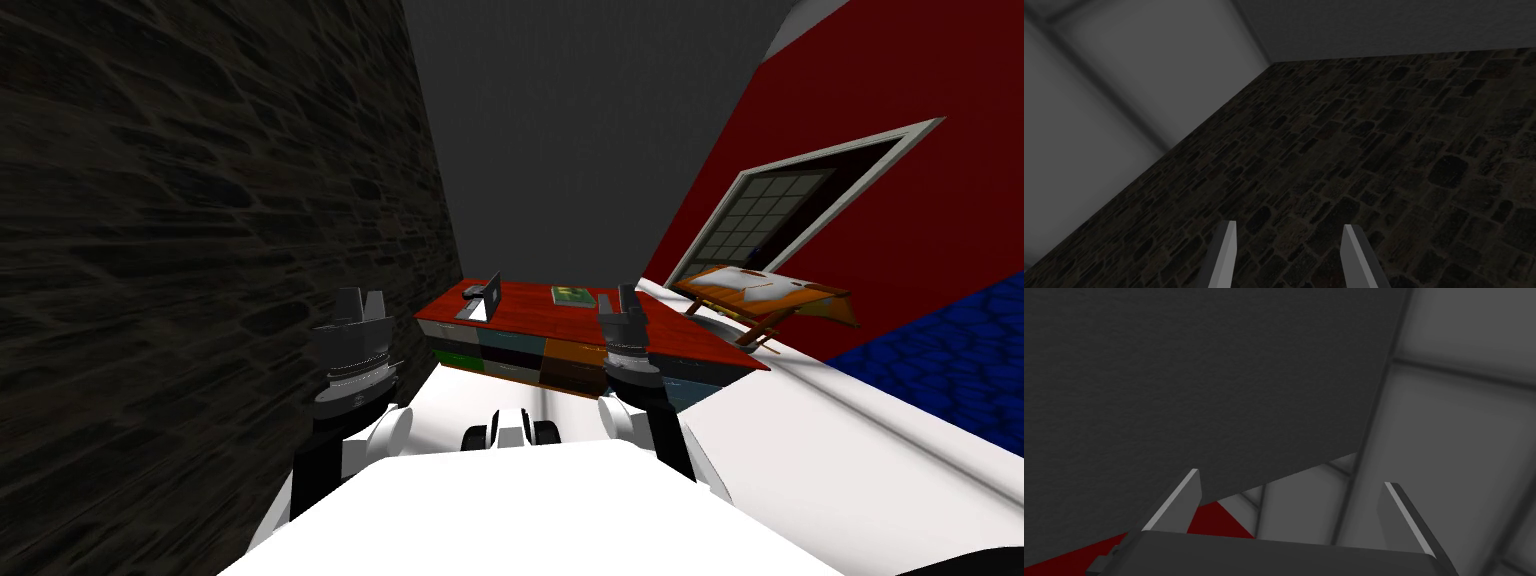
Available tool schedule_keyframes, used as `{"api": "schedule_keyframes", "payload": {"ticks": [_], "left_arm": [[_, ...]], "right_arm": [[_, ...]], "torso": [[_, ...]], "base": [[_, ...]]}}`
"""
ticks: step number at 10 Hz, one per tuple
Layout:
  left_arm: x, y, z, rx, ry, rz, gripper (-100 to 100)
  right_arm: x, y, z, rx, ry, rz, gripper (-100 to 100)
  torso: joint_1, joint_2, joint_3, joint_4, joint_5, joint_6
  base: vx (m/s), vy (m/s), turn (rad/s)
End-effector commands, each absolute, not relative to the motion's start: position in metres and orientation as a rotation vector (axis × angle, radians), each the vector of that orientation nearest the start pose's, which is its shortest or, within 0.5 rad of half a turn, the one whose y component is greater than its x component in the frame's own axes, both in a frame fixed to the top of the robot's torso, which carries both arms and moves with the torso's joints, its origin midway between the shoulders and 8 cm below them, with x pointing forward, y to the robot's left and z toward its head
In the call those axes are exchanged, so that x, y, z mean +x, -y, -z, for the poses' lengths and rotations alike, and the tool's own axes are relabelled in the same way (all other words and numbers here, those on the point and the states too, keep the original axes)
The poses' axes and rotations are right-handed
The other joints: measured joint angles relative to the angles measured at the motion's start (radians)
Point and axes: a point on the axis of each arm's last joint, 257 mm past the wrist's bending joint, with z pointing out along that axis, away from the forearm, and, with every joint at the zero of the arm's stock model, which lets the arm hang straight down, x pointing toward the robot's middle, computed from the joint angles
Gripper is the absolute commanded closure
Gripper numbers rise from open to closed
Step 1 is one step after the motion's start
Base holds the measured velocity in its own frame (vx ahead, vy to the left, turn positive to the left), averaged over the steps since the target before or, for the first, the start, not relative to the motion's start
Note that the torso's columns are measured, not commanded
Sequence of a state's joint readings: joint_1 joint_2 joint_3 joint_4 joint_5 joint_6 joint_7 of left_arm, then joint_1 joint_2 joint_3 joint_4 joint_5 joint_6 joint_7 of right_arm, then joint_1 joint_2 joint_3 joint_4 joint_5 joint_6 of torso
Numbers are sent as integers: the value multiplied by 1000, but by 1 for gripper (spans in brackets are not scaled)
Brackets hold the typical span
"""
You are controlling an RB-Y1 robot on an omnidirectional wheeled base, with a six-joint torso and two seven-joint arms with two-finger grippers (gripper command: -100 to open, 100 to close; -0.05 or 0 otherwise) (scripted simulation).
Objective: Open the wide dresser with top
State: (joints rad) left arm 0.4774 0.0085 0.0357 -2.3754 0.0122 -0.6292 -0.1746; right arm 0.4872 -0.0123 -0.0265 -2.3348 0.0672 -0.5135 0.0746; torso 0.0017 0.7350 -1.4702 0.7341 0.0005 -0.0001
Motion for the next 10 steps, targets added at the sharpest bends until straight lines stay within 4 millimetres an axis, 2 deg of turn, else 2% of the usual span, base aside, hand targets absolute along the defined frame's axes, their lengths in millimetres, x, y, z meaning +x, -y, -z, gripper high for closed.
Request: {"api": "schedule_keyframes", "payload": {"ticks": [1, 4, 5, 6, 7, 8, 9, 10], "left_arm": [[296, -277, -94, -404, -470, 1164, 0], [296, -277, -94, -404, -470, 1164, 0], [296, -277, -94, -404, -470, 1164, 0], [296, -277, -94, -404, -470, 1164, 0], [296, -277, -94, -404, -470, 1164, 0], [296, -277, -94, -404, -470, 1164, 0], [296, -277, -94, -404, -470, 1164, 0], [296, -277, -94, -404, -470, 1164, 0]], "right_arm": [[347, 266, -32, 500, -728, -1160, -100], [379, 254, 26, 513, -945, -1082, -100], [383, 255, 33, 522, -966, -1065, -100], [393, 253, 59, 537, -1043, -1030, -100], [394, 253, 62, 538, -1055, -1018, -100], [404, 253, 91, 558, -1137, -972, -100], [404, 253, 95, 557, -1146, -963, -100], [412, 254, 126, 585, -1226, -919, -100]], "torso": [[0, 2, -5, 3, 0, 0], [-1, 3, -6, 4, 0, 0], [0, 4, -5, 4, 0, 0], [-2, 3, -6, 4, 0, 0], [-2, 2, -6, 4, -1, 0], [-3, 2, -6, 4, -1, 0], [-2, 3, -6, 4, -1, 0], [-2, 3, -6, 4, -1, 0]], "base": [[-18, 40, 7], [-25, 59, 35], [-20, 62, 11], [-7, 58, 30], [-4, 47, 23], [-9, 59, 44], [-6, 51, 20], [-14, 56, 53]]}}
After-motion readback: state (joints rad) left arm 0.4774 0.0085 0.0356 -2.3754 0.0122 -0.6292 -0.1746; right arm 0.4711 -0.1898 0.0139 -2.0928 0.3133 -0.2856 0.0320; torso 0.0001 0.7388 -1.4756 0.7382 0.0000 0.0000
